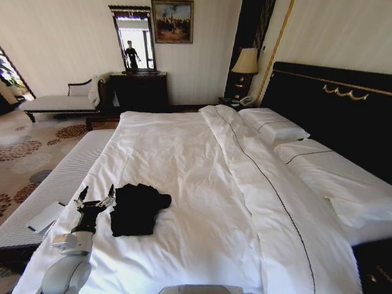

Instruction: Fold the clothes on the bed.

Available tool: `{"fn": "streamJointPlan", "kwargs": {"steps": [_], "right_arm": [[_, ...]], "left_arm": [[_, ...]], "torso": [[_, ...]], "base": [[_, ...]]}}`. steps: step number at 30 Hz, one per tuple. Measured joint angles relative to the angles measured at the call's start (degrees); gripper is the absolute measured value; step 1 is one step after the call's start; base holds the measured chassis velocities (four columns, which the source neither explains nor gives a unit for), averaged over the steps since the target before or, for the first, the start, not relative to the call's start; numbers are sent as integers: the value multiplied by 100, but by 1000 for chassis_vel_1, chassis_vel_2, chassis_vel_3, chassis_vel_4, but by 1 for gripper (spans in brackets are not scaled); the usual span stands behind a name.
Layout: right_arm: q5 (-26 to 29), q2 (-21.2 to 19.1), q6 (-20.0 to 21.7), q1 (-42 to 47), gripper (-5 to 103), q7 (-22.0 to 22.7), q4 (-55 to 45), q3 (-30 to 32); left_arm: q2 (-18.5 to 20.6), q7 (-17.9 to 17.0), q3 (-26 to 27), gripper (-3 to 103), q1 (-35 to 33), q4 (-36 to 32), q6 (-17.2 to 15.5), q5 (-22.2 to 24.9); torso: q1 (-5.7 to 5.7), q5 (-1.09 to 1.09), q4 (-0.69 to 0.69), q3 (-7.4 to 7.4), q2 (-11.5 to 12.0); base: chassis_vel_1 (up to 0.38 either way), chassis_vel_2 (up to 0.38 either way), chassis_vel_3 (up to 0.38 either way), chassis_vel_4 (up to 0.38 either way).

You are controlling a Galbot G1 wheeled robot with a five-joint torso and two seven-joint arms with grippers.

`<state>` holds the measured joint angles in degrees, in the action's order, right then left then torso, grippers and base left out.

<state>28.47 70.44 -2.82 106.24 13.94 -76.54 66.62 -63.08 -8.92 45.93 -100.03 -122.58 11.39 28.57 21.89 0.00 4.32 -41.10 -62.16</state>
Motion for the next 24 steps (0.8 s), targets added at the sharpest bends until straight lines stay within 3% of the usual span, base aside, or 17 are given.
{"fn": "streamJointPlan", "kwargs": {"steps": [2,6,8,10,12,14,20,24], "right_arm": [[12,56,-30,64,51,-3,-125,64],[117,266,-463,320,73,-247,-648,280],[130,318,-623,380,73,-365,-816,327],[81,414,-1024,519,89,-637,-1275,430],[14,427,-1136,541,89,-694,-1379,454],[-248,439,-1465,577,98,-843,-1618,518],[-520,456,-1951,635,100,-1117,-2243,643],[-751,484,-1926,681,100,-1145,-2600,690]], "left_arm": [[-4,-1,-5,100,0,3,0,-1],[-14,0,-10,100,-5,10,8,-2],[-14,0,-10,100,-12,10,11,-2],[-14,0,-4,100,-30,10,18,0],[-14,0,-3,100,-33,8,19,1],[-22,0,2,100,-45,2,20,7],[-35,7,8,100,-107,48,65,44],[-20,10,8,100,-92,74,83,62]], "torso": [[0,-1,0,0,0],[0,-1,1,0,0],[0,0,1,0,0],[0,-1,-1,0,0],[0,-1,-1,0,0],[0,0,-1,0,0],[0,-1,-1,0,0],[0,0,-1,0,0]], "base": [[0,0,0,0],[0,0,0,0],[0,0,0,0],[0,0,0,0],[0,0,0,0],[0,0,0,0],[0,0,0,0],[0,0,0,0]]}}
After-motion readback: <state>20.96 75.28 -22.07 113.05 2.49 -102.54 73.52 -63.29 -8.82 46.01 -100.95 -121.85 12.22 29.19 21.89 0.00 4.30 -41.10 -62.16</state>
